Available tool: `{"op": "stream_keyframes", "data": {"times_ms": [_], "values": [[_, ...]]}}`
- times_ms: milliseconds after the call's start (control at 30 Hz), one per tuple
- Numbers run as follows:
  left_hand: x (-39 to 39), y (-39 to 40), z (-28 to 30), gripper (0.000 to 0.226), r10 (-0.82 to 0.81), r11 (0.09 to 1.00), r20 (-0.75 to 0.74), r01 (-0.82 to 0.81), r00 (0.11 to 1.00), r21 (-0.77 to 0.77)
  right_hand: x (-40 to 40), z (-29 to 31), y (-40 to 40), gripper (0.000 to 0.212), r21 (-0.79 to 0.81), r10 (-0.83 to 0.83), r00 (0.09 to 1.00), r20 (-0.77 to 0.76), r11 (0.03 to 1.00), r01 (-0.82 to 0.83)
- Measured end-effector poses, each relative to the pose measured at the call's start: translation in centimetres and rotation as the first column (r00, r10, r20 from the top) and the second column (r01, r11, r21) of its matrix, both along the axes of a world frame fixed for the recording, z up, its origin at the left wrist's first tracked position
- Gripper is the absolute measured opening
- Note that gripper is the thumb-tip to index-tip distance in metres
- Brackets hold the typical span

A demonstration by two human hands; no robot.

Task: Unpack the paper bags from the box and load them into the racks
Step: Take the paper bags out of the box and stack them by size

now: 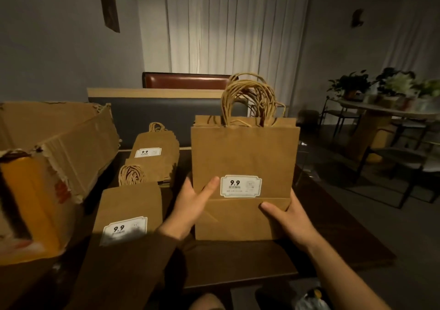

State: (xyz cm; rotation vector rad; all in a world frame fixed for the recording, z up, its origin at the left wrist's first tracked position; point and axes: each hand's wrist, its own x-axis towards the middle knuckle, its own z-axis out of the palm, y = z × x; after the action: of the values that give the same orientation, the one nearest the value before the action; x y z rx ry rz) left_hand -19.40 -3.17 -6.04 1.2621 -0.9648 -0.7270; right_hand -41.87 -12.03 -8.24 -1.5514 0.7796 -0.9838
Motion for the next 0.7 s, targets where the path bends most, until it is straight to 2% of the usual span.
{"op": "stream_keyframes", "data": {"times_ms": [100, 233, 333, 433, 500, 600, 700], "values": [[0.1, 0.0, -0.4, 0.075, -0.012, 1.000, -0.073, 0.011, 0.997, -0.014, 0.3, -0.2, -0.7, 0.063, -0.007, 0.006, 1.000, -0.005, 1.000, -0.006], [-0.2, -0.2, -0.2, 0.059, -0.005, 0.999, -0.052, 0.003, 0.999, -0.036, 1.0, -0.3, -0.8, 0.066, -0.037, -0.031, 0.999, 0.028, 0.999, 0.032], [0.6, -1.3, 1.5, 0.058, 0.003, 0.997, -0.012, -0.003, 1.000, -0.079, 1.5, 0.6, -1.5, 0.068, -0.073, -0.065, 0.994, 0.091, 0.995, 0.072], [0.8, -2.1, 1.5, 0.077, -0.024, 0.997, -0.016, 0.022, 1.000, -0.075, 1.3, 0.6, -2.4, 0.067, -0.069, -0.047, 0.994, 0.103, 0.996, 0.055], [0.8, -2.4, 0.1, 0.085, -0.060, 0.998, -0.054, 0.058, 0.997, -0.034, 1.3, -0.2, -2.7, 0.064, -0.036, -0.013, 0.998, 0.055, 0.999, 0.015], [1.0, -2.6, -0.6, 0.079, -0.077, 0.996, -0.133, 0.071, 0.988, -0.048, 1.6, -0.7, -2.9, 0.056, -0.023, -0.015, 1.000, 0.018, 1.000, 0.015], [1.2, -2.9, -0.4, 0.075, -0.098, 0.994, -0.131, 0.091, 0.986, -0.060, 1.7, -0.3, -3.1, 0.056, -0.012, -0.025, 0.999, 0.039, 1.000, 0.025]]}}
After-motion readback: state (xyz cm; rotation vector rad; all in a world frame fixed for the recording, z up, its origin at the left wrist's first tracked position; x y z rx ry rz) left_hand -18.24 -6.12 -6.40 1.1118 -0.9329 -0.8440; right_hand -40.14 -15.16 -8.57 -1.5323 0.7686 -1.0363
